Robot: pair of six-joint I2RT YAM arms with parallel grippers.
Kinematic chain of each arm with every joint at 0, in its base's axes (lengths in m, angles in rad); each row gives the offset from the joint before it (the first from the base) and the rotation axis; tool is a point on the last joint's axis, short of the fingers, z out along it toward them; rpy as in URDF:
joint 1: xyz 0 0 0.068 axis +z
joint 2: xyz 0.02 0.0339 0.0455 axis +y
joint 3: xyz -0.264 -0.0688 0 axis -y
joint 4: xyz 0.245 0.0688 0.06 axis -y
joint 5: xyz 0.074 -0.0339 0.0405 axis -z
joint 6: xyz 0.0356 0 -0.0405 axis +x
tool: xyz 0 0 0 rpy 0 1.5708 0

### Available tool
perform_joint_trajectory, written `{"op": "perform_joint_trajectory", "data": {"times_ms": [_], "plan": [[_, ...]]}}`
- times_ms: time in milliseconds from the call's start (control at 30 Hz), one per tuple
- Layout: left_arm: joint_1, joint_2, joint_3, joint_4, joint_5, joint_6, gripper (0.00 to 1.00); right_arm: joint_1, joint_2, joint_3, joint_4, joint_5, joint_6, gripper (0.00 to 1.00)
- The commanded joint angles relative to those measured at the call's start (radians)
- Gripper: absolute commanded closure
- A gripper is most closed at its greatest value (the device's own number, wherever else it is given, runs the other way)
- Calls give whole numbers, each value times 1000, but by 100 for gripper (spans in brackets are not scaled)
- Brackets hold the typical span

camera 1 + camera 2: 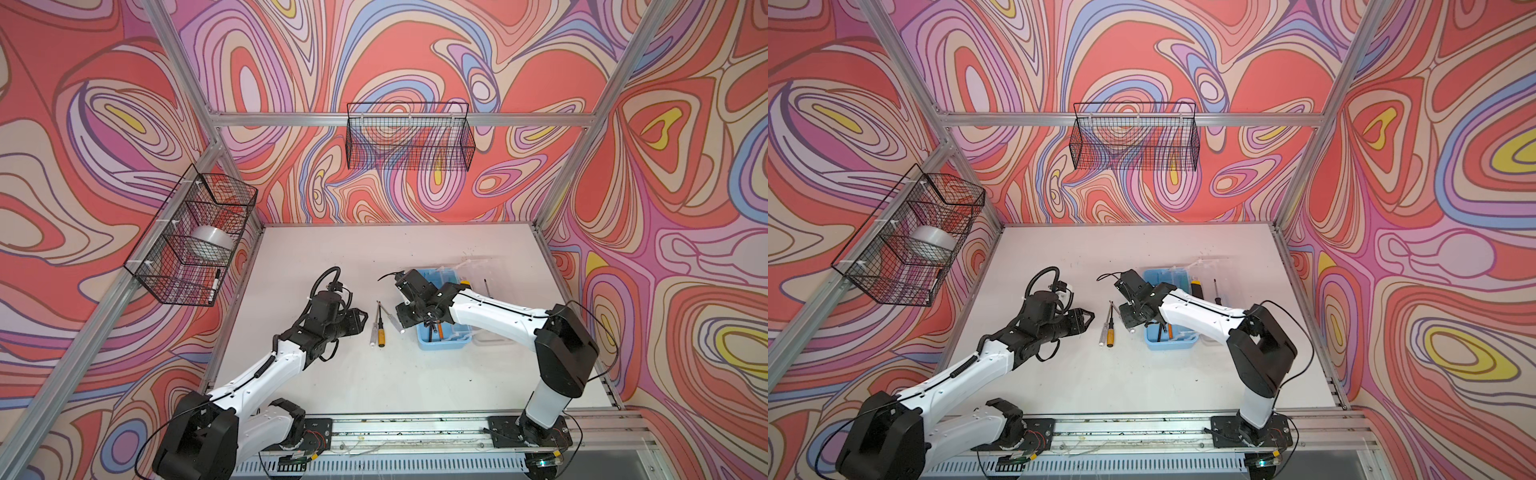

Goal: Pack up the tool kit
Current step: 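Move the right gripper back and close it on a clear-handled screwdriver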

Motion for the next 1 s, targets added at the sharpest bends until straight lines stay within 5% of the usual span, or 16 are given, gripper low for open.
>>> {"op": "perform_joint_trajectory", "data": {"times_ms": [0, 267, 967], "plan": [[3, -14, -17, 5, -10, 16, 58, 13, 46, 45, 23, -3, -9, 73], [3, -30, -17, -3, -18, 17, 58, 18, 161, 114, -22, 68, -19, 65], [2, -37, -18, -17, -34, 22, 58, 19, 303, 157, -15, 38, 3, 73]]}}
